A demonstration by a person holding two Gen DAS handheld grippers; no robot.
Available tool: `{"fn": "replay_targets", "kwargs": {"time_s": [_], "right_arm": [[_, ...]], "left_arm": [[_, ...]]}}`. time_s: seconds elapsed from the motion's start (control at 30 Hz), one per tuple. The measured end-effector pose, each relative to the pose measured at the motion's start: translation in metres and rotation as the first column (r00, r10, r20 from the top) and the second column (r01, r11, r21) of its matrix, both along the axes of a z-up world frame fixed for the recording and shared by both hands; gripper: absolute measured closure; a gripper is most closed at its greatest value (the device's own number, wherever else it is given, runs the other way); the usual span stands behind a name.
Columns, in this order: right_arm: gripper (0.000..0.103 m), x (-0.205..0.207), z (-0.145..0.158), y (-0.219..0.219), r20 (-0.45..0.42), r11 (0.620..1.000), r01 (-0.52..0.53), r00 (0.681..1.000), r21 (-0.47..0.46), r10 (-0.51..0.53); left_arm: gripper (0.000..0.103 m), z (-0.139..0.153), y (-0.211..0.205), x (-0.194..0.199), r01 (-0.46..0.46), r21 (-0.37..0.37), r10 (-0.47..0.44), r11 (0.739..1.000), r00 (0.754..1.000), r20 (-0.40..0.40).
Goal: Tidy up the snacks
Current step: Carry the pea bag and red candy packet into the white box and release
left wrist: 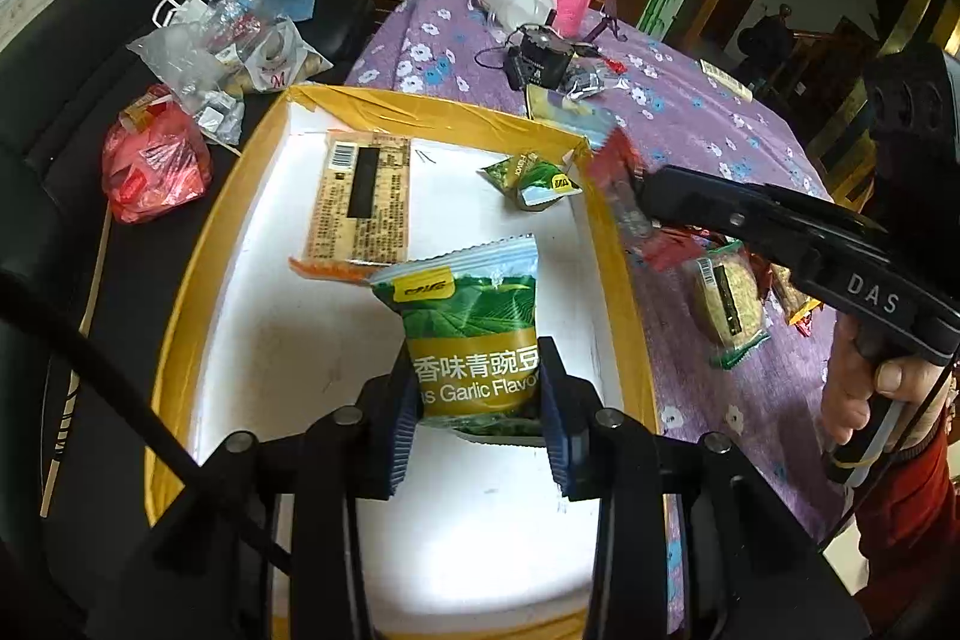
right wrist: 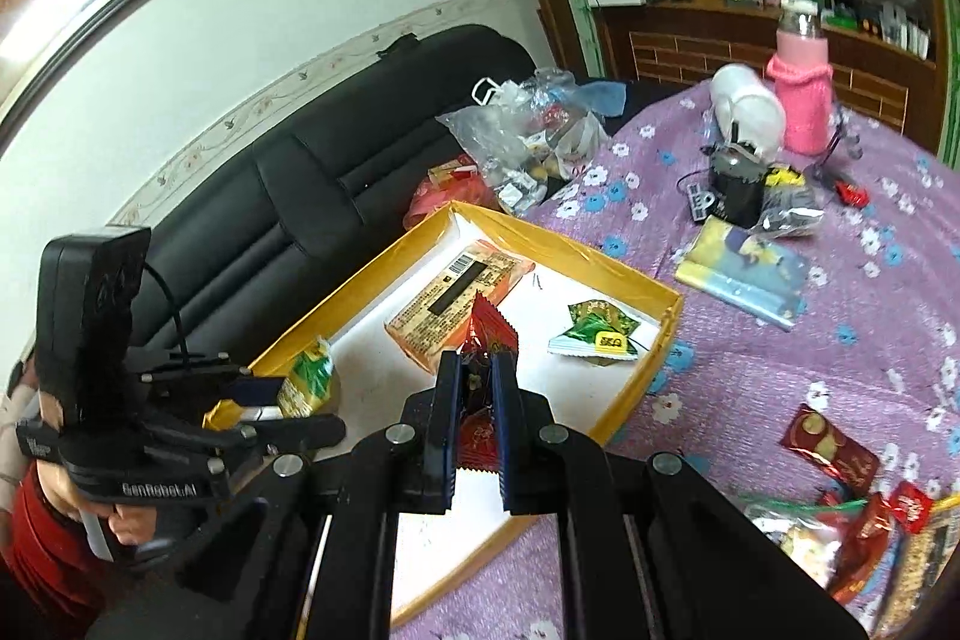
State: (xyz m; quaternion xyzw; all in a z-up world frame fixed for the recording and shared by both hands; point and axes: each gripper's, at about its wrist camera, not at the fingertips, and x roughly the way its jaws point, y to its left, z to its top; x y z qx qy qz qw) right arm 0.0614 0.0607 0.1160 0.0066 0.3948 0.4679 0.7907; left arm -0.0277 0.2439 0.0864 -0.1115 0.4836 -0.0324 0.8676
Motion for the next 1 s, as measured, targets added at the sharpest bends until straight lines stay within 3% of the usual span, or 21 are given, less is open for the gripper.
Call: {"fn": "replay_targets", "kwargs": {"time_s": [0.57,1.0], "right_arm": [[0.096,0.031,-0.051,0.024,-0.059,0.992,0.032,0.997,-0.122,-0.04],[0.096,0.038,-0.058,0.018,-0.034,0.985,0.073,0.996,-0.157,-0.08]], "left_arm": [[0.065,-0.036,-0.042,0.03,0.145,-0.047,-0.15,0.988,0.983,-0.109],[0.065,-0.051,-0.057,0.036,0.183,-0.055,-0.189,0.982,0.971,-0.147]]}}
